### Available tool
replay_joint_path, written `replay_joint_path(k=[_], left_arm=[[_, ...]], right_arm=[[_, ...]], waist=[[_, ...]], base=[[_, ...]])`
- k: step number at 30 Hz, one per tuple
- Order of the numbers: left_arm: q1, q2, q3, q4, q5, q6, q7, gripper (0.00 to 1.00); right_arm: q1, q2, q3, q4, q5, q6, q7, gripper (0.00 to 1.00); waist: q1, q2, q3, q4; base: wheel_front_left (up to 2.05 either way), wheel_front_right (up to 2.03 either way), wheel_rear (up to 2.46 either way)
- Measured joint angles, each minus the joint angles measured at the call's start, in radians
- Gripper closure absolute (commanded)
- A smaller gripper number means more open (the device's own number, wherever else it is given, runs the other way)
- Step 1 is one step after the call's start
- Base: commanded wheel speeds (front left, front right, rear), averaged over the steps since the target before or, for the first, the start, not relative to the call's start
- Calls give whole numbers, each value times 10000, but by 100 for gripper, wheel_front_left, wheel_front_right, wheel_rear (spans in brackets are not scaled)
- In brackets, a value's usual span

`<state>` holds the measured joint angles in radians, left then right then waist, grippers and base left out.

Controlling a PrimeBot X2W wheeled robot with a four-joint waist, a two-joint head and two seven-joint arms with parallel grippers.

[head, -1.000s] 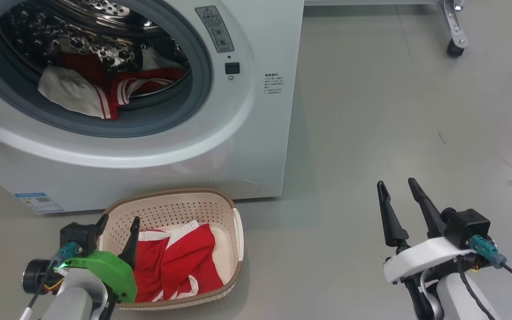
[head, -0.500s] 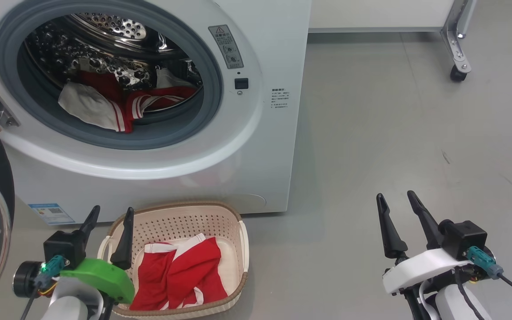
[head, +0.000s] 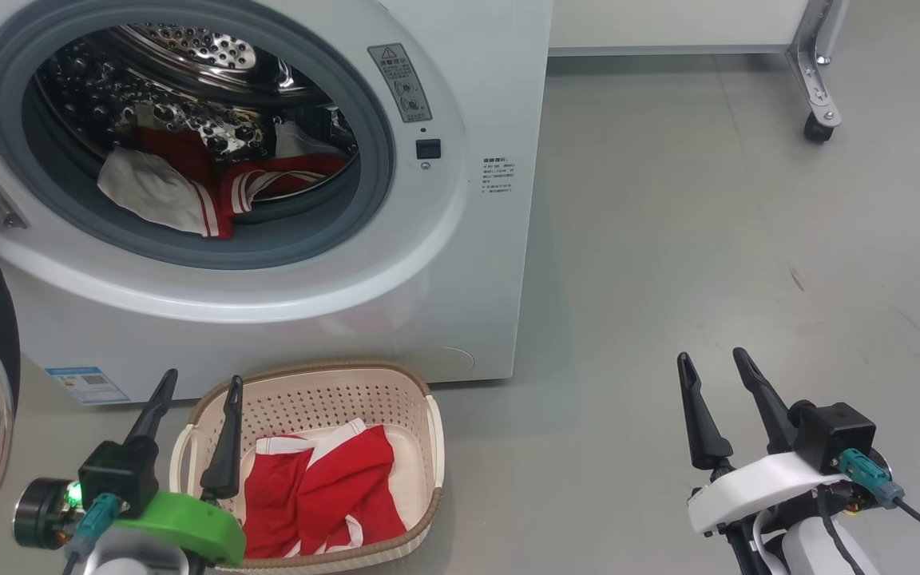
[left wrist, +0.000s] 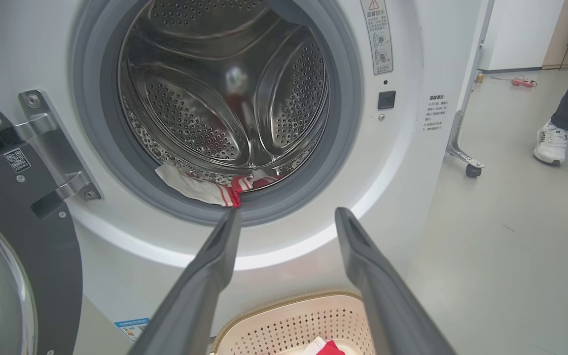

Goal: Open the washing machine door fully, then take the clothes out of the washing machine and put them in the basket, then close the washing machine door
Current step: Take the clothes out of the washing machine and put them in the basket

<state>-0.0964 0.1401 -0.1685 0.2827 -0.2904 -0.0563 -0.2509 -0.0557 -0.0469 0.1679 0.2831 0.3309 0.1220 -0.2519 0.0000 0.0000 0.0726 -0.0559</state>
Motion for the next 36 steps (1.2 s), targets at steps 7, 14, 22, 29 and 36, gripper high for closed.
replay_joint_path(k=[7,14,22,29,36], left_arm=[[434,-109,123,-458,161,73,0,0],[664,-240,203,-800,334,71,0,0],[872,-322,364,-1099,387,59,0,0],[1039,-376,508,-1241,399,-15,0,0],[1057,-385,667,-1344,424,-15,-2,0]], right_arm=[[1,0,8,-50,0,0,0,0],[1,0,31,-75,0,0,0,0],[1,0,59,-86,0,0,0,0],[2,0,127,-123,0,0,0,0],[0,0,219,-213,0,0,0,0]], waist=[[0,0,42,-30],[0,0,62,-46],[0,0,66,-61],[0,0,121,-94],[0,0,432,-188]], base=[[0,0,0],[0,0,0],[0,0,0],[0,0,0],[0,0,0]])
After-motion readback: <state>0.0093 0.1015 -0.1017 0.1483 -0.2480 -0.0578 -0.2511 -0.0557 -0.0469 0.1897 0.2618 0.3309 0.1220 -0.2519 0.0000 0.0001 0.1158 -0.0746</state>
